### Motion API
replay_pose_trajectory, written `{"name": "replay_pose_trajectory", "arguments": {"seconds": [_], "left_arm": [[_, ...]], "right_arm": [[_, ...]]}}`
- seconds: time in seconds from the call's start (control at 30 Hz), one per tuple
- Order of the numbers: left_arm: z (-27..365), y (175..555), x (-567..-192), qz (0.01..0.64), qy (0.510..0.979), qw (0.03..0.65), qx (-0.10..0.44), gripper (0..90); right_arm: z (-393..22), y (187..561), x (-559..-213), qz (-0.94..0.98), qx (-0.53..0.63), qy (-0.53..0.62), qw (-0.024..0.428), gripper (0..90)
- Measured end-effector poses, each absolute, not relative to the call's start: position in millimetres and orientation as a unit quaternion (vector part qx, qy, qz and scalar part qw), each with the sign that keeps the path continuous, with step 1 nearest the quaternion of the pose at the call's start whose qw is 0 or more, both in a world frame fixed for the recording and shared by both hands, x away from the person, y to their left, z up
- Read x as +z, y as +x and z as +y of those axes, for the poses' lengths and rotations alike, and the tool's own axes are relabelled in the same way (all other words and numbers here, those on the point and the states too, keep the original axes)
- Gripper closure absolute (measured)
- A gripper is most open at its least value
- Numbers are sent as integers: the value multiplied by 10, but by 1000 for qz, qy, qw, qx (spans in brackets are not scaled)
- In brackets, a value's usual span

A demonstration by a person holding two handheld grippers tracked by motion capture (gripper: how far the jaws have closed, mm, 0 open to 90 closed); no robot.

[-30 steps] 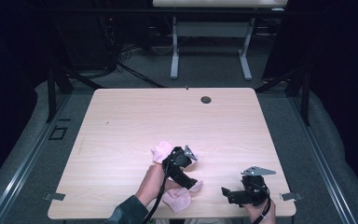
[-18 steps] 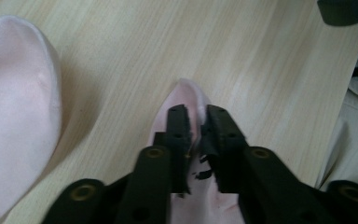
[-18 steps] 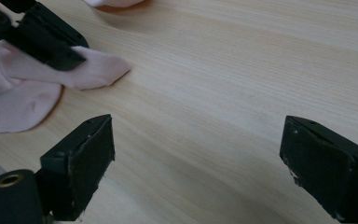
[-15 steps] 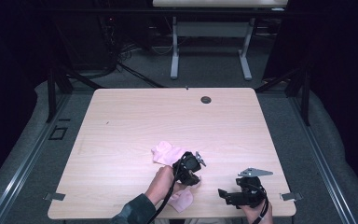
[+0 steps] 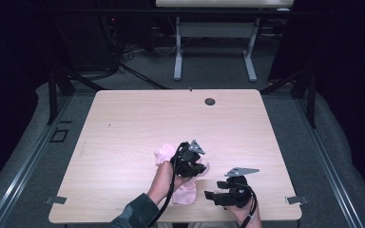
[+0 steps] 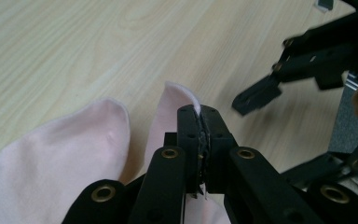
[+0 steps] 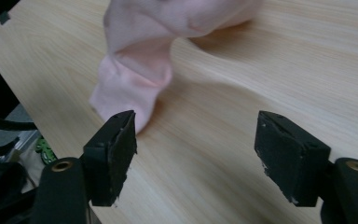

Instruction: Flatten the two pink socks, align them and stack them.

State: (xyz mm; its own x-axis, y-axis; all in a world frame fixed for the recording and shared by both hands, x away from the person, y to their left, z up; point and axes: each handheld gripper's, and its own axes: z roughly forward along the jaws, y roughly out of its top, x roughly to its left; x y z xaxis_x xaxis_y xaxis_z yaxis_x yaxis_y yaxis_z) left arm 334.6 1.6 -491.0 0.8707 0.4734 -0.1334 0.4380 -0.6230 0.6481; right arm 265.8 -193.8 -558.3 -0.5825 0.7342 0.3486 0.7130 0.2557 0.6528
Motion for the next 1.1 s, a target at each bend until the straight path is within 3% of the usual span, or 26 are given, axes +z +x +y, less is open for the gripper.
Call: {"name": "replay_pose_trajectory", "arguments": {"seconds": [0.33, 0.6, 0.73, 0.93, 1.1], "left_arm": [[-15, 3367, -4772, 260, 885, 386, 30, 880], [34, 3380, -4724, 261, 875, 408, 30, 879], [108, 3430, -4698, 264, 859, 437, 19, 877], [187, 3489, -4669, 257, 845, 470, 10, 872], [248, 3487, -4790, 244, 850, 467, 2, 821]], "right_arm": [[-1662, 2768, -5716, 782, 426, 454, -22, 500], [-1605, 2864, -5788, 760, 456, 463, -26, 862], [-1728, 2864, -5714, 761, 447, 470, 16, 882], [-1930, 2798, -5451, 772, 397, 471, 160, 884], [-1996, 2736, -5267, 778, 356, 451, 253, 884]]}}
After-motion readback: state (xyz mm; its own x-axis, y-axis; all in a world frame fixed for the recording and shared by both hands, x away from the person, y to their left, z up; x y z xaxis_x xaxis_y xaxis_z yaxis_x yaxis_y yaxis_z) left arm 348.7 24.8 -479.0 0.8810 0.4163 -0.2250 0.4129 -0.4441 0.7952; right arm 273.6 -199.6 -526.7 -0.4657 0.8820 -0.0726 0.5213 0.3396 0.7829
